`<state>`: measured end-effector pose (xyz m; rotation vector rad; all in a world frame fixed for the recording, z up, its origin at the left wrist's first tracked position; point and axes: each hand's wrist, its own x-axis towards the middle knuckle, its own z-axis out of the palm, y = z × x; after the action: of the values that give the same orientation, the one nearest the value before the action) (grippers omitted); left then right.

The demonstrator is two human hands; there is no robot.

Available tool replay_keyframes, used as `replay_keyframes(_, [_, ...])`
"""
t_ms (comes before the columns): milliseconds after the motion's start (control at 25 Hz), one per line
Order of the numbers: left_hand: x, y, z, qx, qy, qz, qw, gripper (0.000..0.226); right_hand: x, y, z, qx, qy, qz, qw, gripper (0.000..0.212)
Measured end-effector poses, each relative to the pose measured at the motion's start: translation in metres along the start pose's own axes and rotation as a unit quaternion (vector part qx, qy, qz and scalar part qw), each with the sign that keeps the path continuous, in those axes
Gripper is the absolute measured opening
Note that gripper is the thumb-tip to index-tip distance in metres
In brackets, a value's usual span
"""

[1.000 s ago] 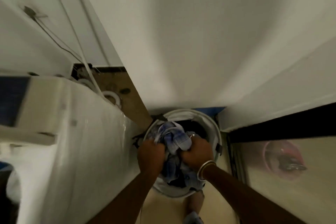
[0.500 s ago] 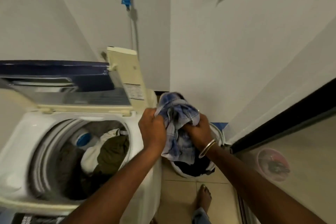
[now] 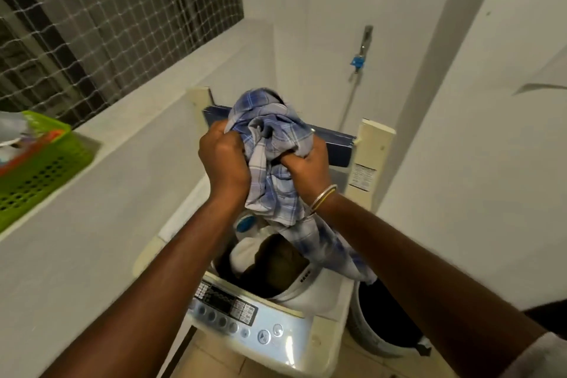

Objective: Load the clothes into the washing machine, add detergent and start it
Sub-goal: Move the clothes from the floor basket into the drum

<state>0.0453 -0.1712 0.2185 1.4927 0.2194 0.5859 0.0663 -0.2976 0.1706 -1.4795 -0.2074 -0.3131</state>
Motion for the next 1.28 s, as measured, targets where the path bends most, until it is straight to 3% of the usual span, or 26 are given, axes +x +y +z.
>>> replay_keyframes(200, [0.045, -0.053, -0.058, 0.084, 0.051, -0.041, 0.994, 0.017, -0.002, 0.034, 0.063, 0.001, -0.023, 0.056, 0.998, 0.041])
replay_keyframes(360, [0.030, -0.126, -0.074, 0.212, -0.023, -0.123, 0.969, 0.012, -0.019, 0.100, 0.055, -0.163, -0.063, 0.117, 0.978, 0.035])
replay_keyframes(440, [0.016, -0.166, -0.078, 0.274, -0.123, -0.159, 0.940, 0.016, -0.026, 0.142, 0.037, -0.284, -0.127, 0.174, 0.934, 0.034])
replay_keyframes(520, [0.004, -0.209, -0.082, 0.321, -0.230, -0.196, 0.898, 0.019, -0.033, 0.187, 0.016, -0.362, -0.211, 0.312, 0.853, 0.054])
replay_keyframes(600, [-0.011, -0.242, -0.085, 0.382, -0.324, -0.259, 0.826, 0.043, -0.047, 0.225, -0.001, -0.405, -0.272, 0.411, 0.770, 0.082])
replay_keyframes(640, [-0.019, -0.255, -0.083, 0.417, -0.357, -0.269, 0.791, 0.048, -0.053, 0.238, -0.006, -0.420, -0.292, 0.418, 0.751, 0.083])
replay_keyframes(720, [-0.033, -0.279, -0.077, 0.450, -0.365, -0.269, 0.769, 0.052, -0.060, 0.250, -0.008, -0.434, -0.301, 0.381, 0.759, 0.069])
replay_keyframes(800, [-0.039, -0.287, -0.067, 0.433, -0.360, -0.282, 0.777, 0.050, -0.060, 0.247, -0.007, -0.431, -0.306, 0.337, 0.779, 0.056])
replay_keyframes(920, [-0.043, -0.285, -0.043, 0.421, -0.350, -0.279, 0.789, 0.041, -0.055, 0.245, -0.015, -0.441, -0.323, 0.317, 0.775, 0.050])
replay_keyframes(1120, [-0.054, -0.267, 0.000, 0.394, -0.283, -0.209, 0.849, 0.027, -0.053, 0.221, -0.059, -0.350, -0.211, 0.318, 0.855, 0.047])
replay_keyframes(1200, [-0.064, -0.258, 0.024, 0.365, -0.235, -0.153, 0.888, 0.012, -0.055, 0.206, -0.079, -0.328, -0.140, 0.296, 0.886, 0.035])
replay_keyframes(1280, [-0.080, -0.249, 0.055, 0.367, -0.200, -0.075, 0.905, 0.004, -0.060, 0.192, -0.103, -0.323, -0.079, 0.245, 0.911, 0.019])
